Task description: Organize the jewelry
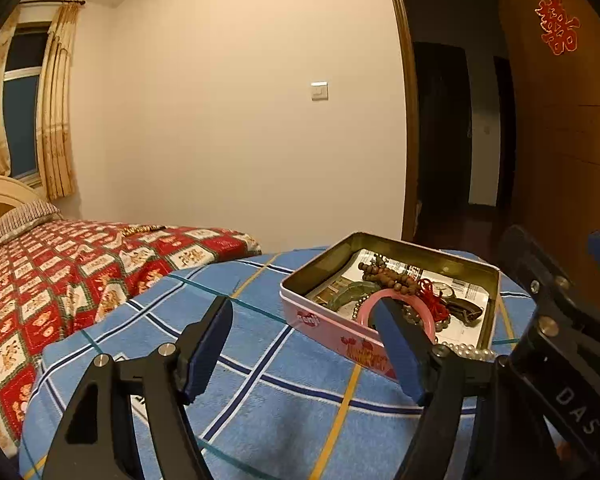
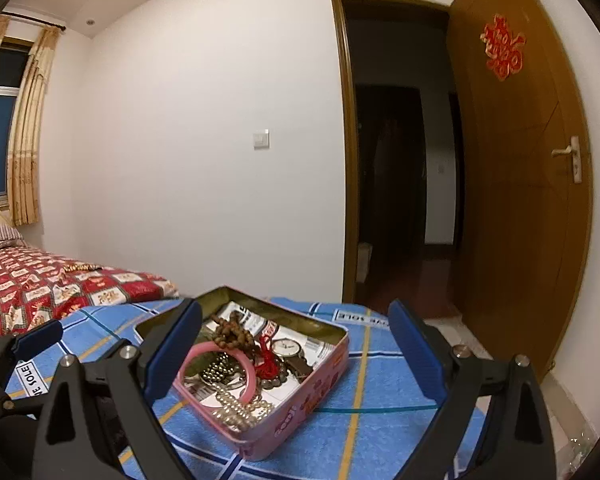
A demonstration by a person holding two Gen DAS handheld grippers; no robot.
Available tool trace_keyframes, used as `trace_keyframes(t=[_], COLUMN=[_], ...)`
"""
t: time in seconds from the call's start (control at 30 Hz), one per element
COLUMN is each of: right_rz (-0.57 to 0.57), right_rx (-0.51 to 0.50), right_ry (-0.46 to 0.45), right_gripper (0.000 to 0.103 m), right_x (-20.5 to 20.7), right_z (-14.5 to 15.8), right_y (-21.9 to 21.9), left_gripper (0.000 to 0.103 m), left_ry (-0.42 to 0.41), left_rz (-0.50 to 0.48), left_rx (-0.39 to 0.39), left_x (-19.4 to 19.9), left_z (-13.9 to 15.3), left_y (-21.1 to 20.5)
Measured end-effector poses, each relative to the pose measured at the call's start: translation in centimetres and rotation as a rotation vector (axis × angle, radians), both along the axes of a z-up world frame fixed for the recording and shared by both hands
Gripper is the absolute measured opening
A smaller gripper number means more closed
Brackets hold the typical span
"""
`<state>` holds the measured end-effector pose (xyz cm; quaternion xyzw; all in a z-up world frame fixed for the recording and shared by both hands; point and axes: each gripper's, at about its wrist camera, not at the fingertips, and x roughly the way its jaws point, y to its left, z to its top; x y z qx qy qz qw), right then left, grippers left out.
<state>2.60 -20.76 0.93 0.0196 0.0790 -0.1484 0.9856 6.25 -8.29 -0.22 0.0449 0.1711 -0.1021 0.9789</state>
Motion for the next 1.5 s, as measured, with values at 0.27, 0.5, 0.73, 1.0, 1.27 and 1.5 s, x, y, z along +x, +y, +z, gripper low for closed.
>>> trace_keyframes(t=[0.27, 0.5, 0.73, 1.0, 1.27, 1.5], right_rz=[-0.047, -0.046, -0.046, -0.048, -0.051, -0.052], right_rx=[-0.005, 0.005, 0.0, 0.005, 0.01, 0.011], right_ry=[-0.135, -0.135, -0.131, -0.126, -0.12, -0.118], right_gripper=[0.103, 0.103, 0.103, 0.103, 0.103, 0.103], right_x=[-2.7, -2.9, -3.0, -3.1, -3.0, -3.0], right_z=[0.5, 0.5, 0.4, 0.5, 0.5, 0.5], right_y=[0.0, -0.1, 0.0, -0.2, -0.4, -0.4], left_gripper=[0.081, 0.081, 0.082, 0.082, 0.082, 0.082], left_ry=[-0.066, -0.067, -0.068, -0.065, -0.065, -0.065], left_rz=[0.007, -0.002, -0.002, -0.002, -0.002, -0.002], left_rx=[-0.025, -0.026, -0.021, -0.021, -0.021, -0.02], left_x=[-2.2, -2.6, -2.8, -2.8, -2.8, -2.8], left_z=[0.4, 0.3, 0.4, 0.4, 0.4, 0.4], left_y=[1.0, 1.0, 0.9, 1.0, 0.9, 0.9])
